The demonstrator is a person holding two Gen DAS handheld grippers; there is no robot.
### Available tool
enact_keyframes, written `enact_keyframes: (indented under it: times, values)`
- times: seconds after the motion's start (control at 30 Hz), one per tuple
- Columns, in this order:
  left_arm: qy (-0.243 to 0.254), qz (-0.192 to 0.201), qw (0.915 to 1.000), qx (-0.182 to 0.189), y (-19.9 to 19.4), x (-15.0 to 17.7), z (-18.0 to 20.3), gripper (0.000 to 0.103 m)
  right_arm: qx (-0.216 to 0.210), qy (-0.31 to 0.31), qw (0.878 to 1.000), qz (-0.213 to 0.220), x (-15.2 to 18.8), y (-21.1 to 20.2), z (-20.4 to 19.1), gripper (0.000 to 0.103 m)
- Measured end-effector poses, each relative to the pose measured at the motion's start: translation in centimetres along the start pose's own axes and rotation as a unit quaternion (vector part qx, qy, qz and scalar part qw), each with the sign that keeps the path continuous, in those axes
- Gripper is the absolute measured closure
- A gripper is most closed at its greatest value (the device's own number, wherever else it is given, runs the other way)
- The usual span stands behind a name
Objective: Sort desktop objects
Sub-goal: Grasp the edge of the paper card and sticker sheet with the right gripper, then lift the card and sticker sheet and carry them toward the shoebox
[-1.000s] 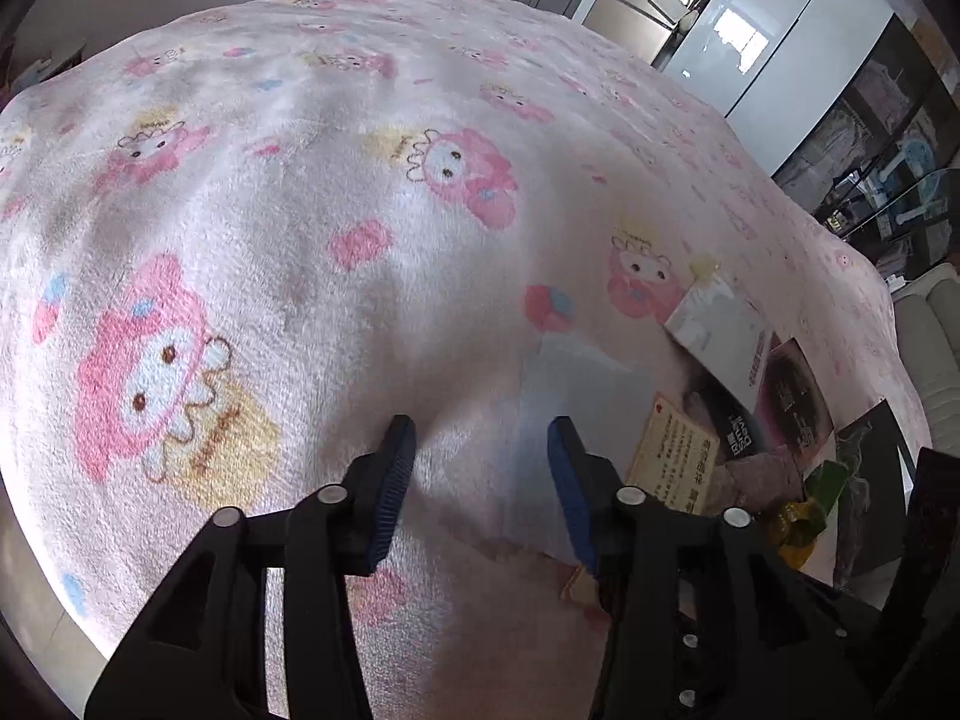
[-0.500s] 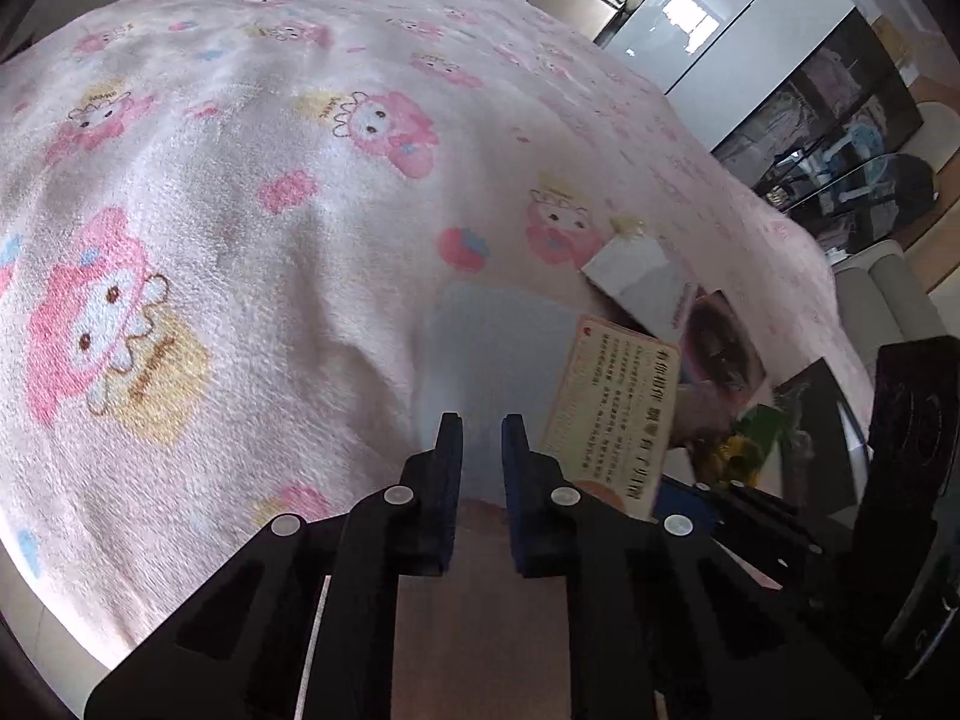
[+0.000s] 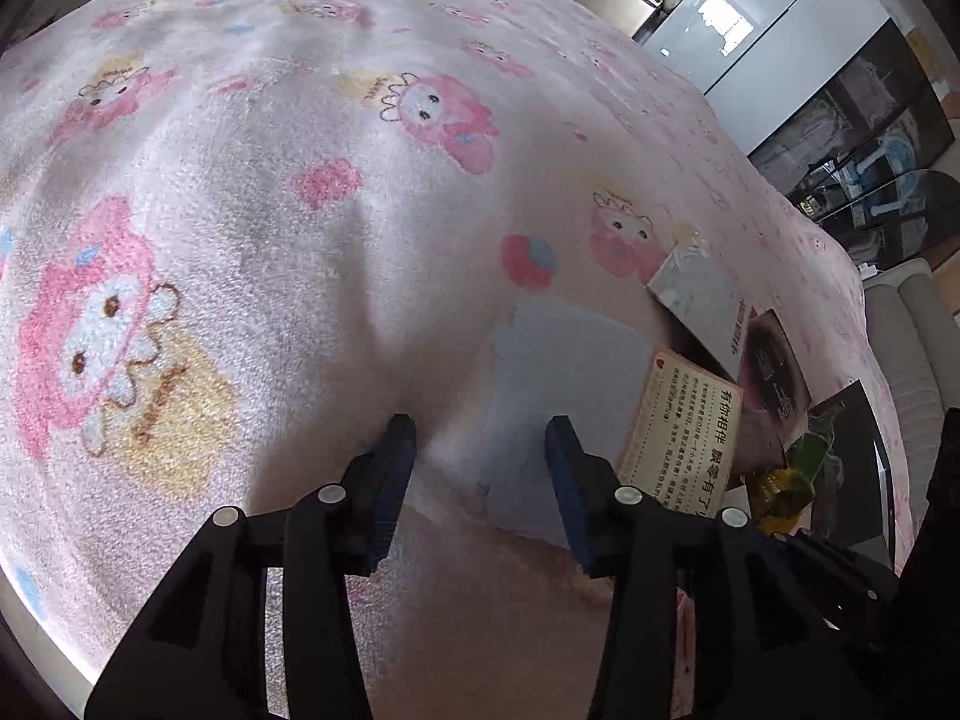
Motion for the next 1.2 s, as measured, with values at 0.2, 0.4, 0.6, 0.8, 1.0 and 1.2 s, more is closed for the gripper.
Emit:
enact_keyframes:
  times: [0.2,0.4,0.6,0.8,1.0,1.2]
  values:
    - [0.014,-0.019,0.9989,0.04,0.4,1.1,1.5,0.072,-0.007,-0.001,1.0,-0.003,0.2,0.6,0.0,0.084]
    - [0.023,-0.023,0.9964,0.079,-1.3,3.3,4.3,0.077,-0.01,-0.014,0.999,0.036,0.9,-3.4,-0.6,0.09]
    - [0.076,-0.039,0.9915,0.098,-2.6,7.7,10.5,0.077,-0.002,0.002,0.998,0.068,4.4,-8.7,1.9,0.09]
    - [0.132,-0.061,0.9824,0.118,-3.7,12.6,17.0,0.077,0.017,0.054,0.995,0.077,9.4,-12.3,7.2,0.09]
    - [0.164,-0.103,0.974,0.118,-1.3,17.5,21.6,0.079,0.043,0.11,0.991,0.068,14.6,-13.0,12.5,0.09]
    - [0.178,-0.135,0.9705,0.09,0.9,20.8,22.4,0.079,0.045,0.141,0.988,0.04,19.3,-12.4,15.8,0.089]
Point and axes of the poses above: each gripper's, at about its wrist camera, not at the fingertips, and y roughly the way its jaws point, z to its right, x to its underside, the point moved 10 cm from there along y, roughly the way its jaws point, and after that the axes turned 8 degrees about -z, right-handed, at the moved point
